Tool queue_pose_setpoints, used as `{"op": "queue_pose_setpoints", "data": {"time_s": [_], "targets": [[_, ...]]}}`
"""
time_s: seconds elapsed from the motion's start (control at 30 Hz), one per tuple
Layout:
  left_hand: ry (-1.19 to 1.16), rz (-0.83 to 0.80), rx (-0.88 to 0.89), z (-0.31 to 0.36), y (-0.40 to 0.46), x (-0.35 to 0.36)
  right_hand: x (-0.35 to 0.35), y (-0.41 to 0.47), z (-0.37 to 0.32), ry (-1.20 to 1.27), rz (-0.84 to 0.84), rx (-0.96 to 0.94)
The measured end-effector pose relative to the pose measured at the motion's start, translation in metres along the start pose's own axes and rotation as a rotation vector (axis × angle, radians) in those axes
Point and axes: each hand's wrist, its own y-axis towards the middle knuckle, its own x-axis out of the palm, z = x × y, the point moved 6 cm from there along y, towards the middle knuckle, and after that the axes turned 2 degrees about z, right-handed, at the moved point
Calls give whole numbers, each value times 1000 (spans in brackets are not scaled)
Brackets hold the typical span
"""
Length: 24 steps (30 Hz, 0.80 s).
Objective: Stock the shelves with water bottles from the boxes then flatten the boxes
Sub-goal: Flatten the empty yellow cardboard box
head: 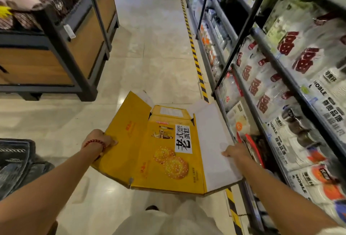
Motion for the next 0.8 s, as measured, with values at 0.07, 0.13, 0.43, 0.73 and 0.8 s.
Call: {"op": "queue_pose_setpoints", "data": {"time_s": [0.07, 0.13, 0.43, 0.73, 0.8], "targets": [[-16, 1, 8, 21, 22, -5, 1, 13, -24, -5, -5, 13], [-21, -10, 9, 43, 44, -7, 1, 35, -48, -29, 3, 18], [-16, 22, -56, 148, 152, 2, -7, 162, -176, -124, -17, -5], [-42, 38, -91, 270, 247, 0, -28, 275, -320, -102, -74, -63], [-45, 21, -90, 292, 275, 1, -29, 300, -346, -128, -67, -53]]}}
